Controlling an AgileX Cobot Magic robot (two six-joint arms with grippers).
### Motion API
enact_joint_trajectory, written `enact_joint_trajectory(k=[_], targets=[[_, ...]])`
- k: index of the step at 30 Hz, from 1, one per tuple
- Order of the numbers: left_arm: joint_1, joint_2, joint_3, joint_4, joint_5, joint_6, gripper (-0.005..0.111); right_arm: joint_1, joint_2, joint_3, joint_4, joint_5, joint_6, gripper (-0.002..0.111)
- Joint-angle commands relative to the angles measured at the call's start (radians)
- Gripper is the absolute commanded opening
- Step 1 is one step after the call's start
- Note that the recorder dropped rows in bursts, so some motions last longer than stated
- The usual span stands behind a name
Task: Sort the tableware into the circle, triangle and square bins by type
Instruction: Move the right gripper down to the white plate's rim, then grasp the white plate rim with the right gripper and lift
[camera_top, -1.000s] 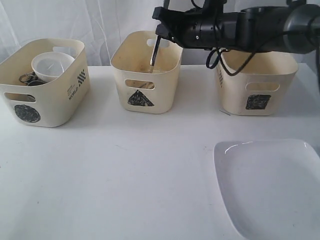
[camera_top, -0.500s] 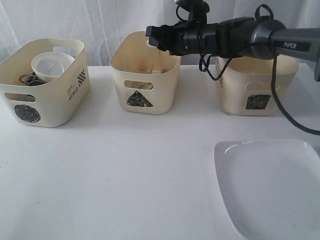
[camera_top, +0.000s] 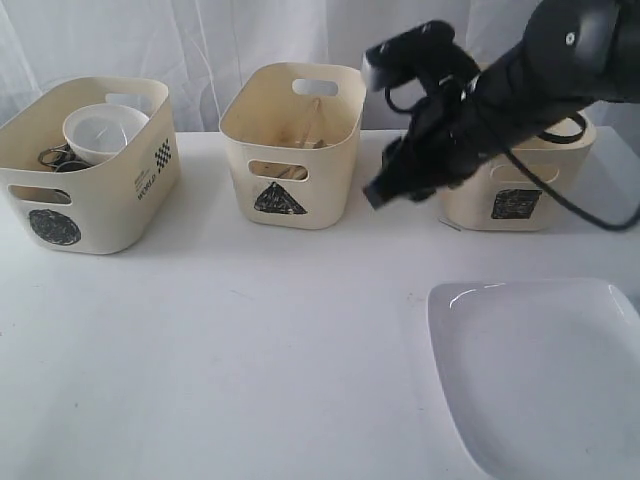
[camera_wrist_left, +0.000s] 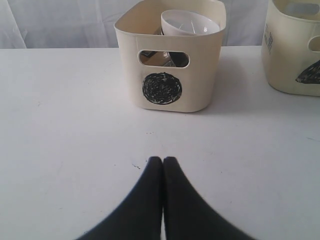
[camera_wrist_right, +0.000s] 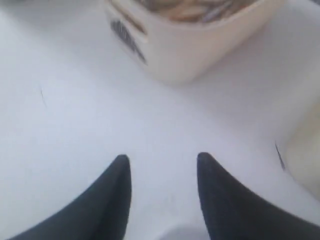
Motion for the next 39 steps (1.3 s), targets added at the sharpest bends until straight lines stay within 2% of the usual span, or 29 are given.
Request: enact_joint_trajectory(k=[1, 3, 6, 11, 18, 27, 33, 36, 39], targets=[[0.001, -0.004, 0.004, 0.002, -0.005, -0.004, 0.000, 0.217, -0.084, 0.123, -0.539, 0.338, 0.393, 0.057], [0.001, -0.004, 0.004, 0.002, -0.005, -0.004, 0.000, 0.346, -0.084, 0.189, -0.633, 0.493, 0.476, 0.060], [0.001, -0.004, 0.004, 0.002, -0.005, -0.004, 0.000, 0.518, -0.084, 0.295, -0.661, 0.475, 0.595, 0.060], [0.001, -0.004, 0.004, 0.002, -0.005, -0.004, 0.000, 0.638, -0.062, 0.362, -0.703, 0.447, 0.772, 0.060], [0.001, -0.004, 0.004, 0.002, -0.005, -0.004, 0.000, 0.646, 0.005, 0.433, -0.742, 0.421, 0.866, 0.060], [0.001, -0.004, 0.004, 0.002, -0.005, -0.004, 0.000, 0.646, 0.083, 0.501, -0.779, 0.288, 0.925, 0.060], [0.001, -0.004, 0.004, 0.002, -0.005, -0.004, 0.000, 0.642, 0.118, 0.508, -0.885, 0.280, 1.049, 0.060], [0.001, -0.004, 0.004, 0.002, -0.005, -0.004, 0.000, 0.642, 0.132, 0.520, -0.903, 0.262, 1.075, 0.054], [0.001, -0.004, 0.004, 0.002, -0.005, -0.004, 0.000, 0.642, 0.138, 0.536, -0.903, 0.245, 1.082, 0.041]])
